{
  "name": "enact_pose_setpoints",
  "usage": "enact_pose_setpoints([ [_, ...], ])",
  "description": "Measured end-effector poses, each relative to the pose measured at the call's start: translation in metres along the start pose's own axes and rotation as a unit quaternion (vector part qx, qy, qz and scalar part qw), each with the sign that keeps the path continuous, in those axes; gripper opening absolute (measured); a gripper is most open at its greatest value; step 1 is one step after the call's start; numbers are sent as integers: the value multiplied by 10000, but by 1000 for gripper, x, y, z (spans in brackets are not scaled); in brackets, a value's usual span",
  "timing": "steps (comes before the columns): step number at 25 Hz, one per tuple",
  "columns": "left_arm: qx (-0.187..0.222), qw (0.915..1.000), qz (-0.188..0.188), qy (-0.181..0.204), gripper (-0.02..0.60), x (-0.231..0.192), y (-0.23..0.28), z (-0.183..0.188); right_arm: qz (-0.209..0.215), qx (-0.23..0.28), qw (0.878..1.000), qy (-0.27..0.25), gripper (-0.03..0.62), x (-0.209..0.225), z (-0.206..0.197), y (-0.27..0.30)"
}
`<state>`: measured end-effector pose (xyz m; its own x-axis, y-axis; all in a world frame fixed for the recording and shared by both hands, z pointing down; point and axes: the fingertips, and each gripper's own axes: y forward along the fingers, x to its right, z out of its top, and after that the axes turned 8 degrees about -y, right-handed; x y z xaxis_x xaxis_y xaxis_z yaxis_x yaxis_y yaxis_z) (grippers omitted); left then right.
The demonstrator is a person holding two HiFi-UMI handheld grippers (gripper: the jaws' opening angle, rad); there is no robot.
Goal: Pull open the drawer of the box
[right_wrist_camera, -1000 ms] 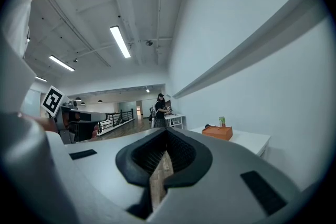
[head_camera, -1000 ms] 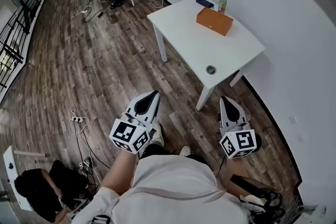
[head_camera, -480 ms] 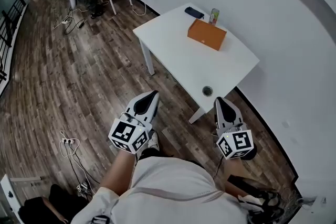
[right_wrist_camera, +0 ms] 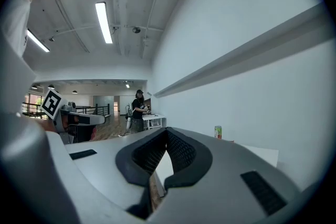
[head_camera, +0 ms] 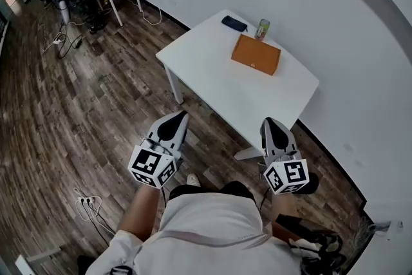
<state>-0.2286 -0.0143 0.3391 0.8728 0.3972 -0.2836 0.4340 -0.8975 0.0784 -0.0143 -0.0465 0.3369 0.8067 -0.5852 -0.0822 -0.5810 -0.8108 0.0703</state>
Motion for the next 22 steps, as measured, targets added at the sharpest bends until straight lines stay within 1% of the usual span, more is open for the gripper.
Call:
enact_pose_setpoints([
  [4, -98, 9997, -201, -92, 9, -22, 20, 1, -154, -125, 9998, 36, 3, 1, -5, 23],
  [9, -242, 9987, -422, -149, 9, -35, 56, -2, -385, -205, 9990, 70, 3, 21, -12, 46],
  [14, -306, 9977, -588, -134, 9, -42, 104, 3, -535, -201, 9983, 141, 3, 54, -19, 75],
  [19, -328, 9971, -683, -32, 9, -37, 160, 12, -598, -161, 9979, 204, 3, 95, -24, 95],
  [22, -402, 9966, -713, -7, 9, -31, 193, 11, -610, -195, 9975, 295, 3, 121, -32, 105],
])
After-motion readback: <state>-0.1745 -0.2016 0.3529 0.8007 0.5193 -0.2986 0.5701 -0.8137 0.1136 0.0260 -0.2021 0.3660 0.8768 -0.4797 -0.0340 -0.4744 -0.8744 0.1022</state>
